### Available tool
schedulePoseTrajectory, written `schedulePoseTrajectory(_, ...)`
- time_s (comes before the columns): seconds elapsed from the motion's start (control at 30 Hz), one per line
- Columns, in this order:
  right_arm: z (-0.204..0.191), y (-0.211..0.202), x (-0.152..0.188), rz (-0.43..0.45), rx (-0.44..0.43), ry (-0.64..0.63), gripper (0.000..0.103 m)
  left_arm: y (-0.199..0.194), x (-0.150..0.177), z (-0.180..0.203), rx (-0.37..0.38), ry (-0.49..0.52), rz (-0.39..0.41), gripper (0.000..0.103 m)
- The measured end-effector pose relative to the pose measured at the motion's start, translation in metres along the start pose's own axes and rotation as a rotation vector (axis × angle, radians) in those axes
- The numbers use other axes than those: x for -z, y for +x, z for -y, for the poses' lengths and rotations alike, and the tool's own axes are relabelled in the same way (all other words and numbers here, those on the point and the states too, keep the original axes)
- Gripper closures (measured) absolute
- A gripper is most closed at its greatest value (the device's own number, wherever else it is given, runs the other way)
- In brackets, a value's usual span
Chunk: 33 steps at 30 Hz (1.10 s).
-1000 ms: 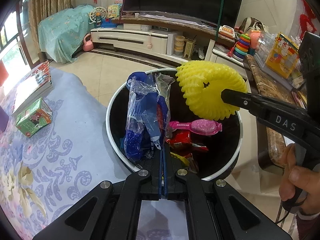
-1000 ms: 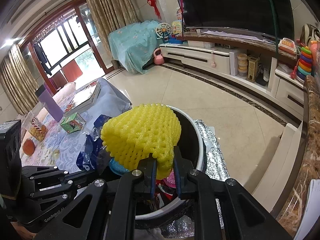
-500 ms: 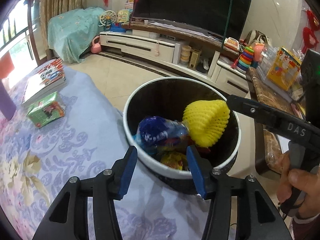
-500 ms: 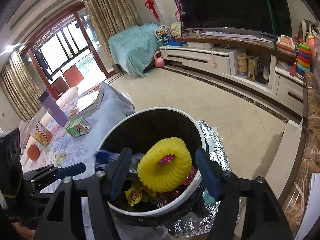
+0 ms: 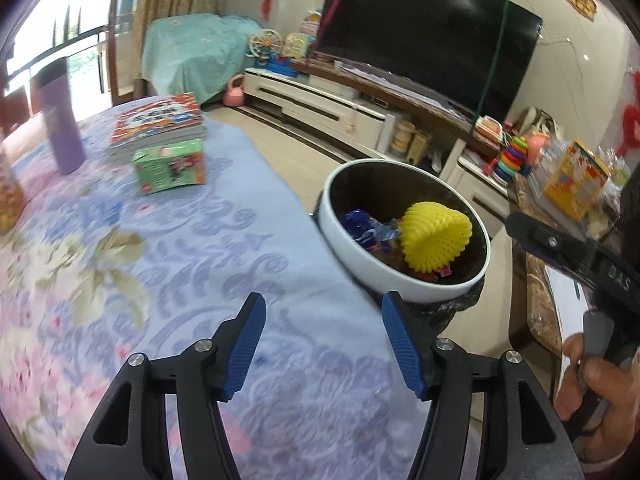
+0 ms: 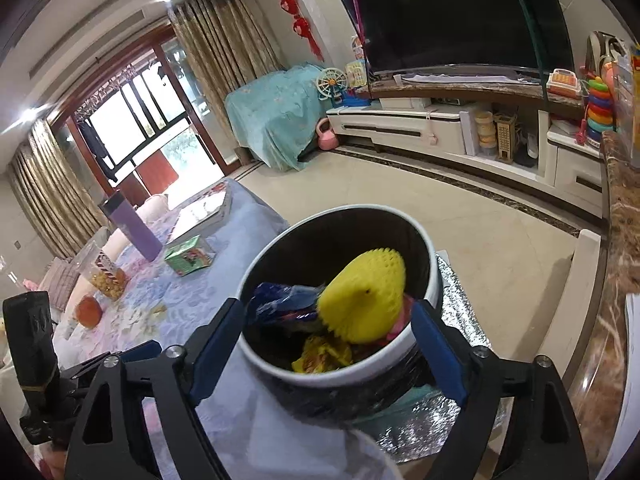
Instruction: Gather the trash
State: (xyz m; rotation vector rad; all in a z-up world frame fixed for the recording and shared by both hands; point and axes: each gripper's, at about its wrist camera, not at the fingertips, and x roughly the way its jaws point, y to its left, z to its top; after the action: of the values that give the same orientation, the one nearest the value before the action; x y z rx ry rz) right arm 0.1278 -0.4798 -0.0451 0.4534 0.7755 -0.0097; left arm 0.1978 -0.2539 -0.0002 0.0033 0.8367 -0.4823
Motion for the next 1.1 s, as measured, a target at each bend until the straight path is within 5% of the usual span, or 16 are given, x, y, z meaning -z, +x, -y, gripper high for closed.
schedulePoseTrajectory(0.13, -0.014, -0.012, 0.016, 0.022, 0.003, -0.004, 0.007, -0.023, 0.020, -0.010, -0.018, -0.022, 0.034, 0.036)
schedulePoseTrajectory(0.53, -0.058, -0.057, 0.058, 0.151, 0.024, -0.039, 0.004, -0.111, 0.074, -0.020, -0.081, -0.022, 0.229, 0.027)
schedulePoseTrajectory(0.7, -0.089, -0.103, 0.060, 0.320, 0.067, -0.147, 0.000, -0.152, 0.095, -0.018, -0.148, -0.025, 0.356, 0.000)
schedulePoseTrajectory(1.1, -0.103, -0.103, 0.115, 0.405, 0.139, -0.236, 0.000, -0.177, 0.161, -0.003, -0.335, -0.053, 0.483, 0.000)
